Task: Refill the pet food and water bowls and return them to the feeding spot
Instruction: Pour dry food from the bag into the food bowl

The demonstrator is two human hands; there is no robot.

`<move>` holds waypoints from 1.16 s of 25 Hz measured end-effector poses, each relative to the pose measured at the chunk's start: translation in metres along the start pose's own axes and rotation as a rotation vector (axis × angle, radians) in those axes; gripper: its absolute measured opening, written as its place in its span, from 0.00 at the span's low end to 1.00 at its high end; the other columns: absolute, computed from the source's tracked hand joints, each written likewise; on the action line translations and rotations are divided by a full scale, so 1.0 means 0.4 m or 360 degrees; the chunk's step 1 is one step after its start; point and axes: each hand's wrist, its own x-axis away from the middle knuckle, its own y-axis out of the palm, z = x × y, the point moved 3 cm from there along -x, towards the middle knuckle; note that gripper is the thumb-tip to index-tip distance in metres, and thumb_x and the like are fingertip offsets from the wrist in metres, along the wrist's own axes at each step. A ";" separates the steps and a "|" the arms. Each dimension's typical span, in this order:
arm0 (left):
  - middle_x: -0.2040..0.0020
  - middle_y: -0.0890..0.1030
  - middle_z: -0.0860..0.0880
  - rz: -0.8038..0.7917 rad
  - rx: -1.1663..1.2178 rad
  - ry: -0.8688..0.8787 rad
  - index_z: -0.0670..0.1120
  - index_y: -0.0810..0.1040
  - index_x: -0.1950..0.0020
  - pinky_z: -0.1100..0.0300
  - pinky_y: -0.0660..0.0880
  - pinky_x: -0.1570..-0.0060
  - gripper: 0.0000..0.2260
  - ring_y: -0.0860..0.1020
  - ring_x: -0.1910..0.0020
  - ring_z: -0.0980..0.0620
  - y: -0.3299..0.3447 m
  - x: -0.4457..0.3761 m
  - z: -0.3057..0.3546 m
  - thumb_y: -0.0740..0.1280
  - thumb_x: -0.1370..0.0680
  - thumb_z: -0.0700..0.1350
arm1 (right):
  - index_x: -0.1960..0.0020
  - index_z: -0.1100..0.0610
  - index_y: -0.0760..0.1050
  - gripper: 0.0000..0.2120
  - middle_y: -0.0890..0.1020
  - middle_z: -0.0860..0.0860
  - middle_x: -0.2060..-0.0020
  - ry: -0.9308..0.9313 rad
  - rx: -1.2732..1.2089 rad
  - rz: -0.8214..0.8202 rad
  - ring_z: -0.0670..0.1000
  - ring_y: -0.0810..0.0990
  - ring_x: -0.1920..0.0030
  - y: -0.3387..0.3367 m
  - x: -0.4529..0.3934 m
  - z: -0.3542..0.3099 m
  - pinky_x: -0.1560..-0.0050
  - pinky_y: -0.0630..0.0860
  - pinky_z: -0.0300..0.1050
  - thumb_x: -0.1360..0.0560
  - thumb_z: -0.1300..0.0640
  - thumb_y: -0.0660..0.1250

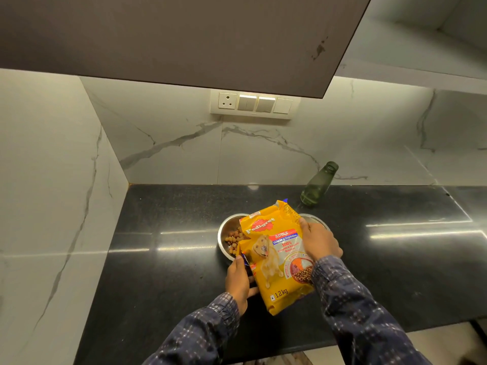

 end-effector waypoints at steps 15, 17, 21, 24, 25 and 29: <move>0.34 0.82 0.42 0.0018 0.0059 -0.0007 0.50 0.70 0.22 0.36 0.82 0.39 0.22 0.84 0.40 0.41 0.008 0.010 0.003 0.54 0.13 0.59 | 0.40 0.51 0.77 0.25 0.76 0.50 0.51 -0.0016 0.0079 0.0012 0.52 0.75 0.48 -0.001 -0.008 0.001 0.36 0.73 0.59 0.15 0.35 0.49; 0.35 0.83 0.42 0.0045 0.0063 0.0006 0.50 0.71 0.23 0.35 0.82 0.40 0.22 0.84 0.41 0.41 0.005 0.005 0.000 0.54 0.13 0.59 | 0.38 0.52 0.79 0.28 0.76 0.50 0.50 -0.0022 0.0086 -0.0009 0.51 0.75 0.48 0.004 -0.012 0.002 0.36 0.74 0.59 0.15 0.34 0.49; 0.38 0.84 0.43 0.0082 0.0083 0.0009 0.50 0.73 0.26 0.36 0.83 0.43 0.21 0.85 0.43 0.42 0.006 0.006 -0.003 0.54 0.13 0.59 | 0.36 0.53 0.79 0.30 0.76 0.50 0.49 -0.0028 0.0096 -0.0051 0.52 0.74 0.47 0.012 -0.016 0.007 0.35 0.73 0.58 0.15 0.34 0.49; 0.38 0.85 0.44 0.0072 0.0075 0.0003 0.51 0.74 0.27 0.35 0.83 0.43 0.20 0.86 0.43 0.42 0.010 0.000 -0.001 0.54 0.13 0.59 | 0.35 0.54 0.79 0.29 0.75 0.50 0.49 -0.0036 0.0093 -0.0051 0.52 0.74 0.47 0.018 -0.018 0.011 0.34 0.72 0.58 0.15 0.34 0.49; 0.39 0.85 0.44 0.0077 0.0067 0.0005 0.51 0.74 0.27 0.35 0.83 0.44 0.20 0.86 0.43 0.42 0.010 -0.003 -0.003 0.54 0.13 0.59 | 0.35 0.54 0.79 0.29 0.75 0.50 0.49 -0.0040 0.0103 -0.0048 0.52 0.75 0.46 0.019 -0.019 0.013 0.34 0.72 0.58 0.15 0.34 0.49; 0.40 0.86 0.45 0.0102 -0.0002 0.0035 0.52 0.77 0.30 0.36 0.85 0.47 0.19 0.87 0.44 0.42 0.005 -0.018 -0.004 0.55 0.13 0.60 | 0.38 0.54 0.80 0.29 0.79 0.52 0.47 -0.0051 0.0130 -0.0051 0.52 0.75 0.47 0.030 -0.019 0.012 0.40 0.71 0.55 0.14 0.35 0.49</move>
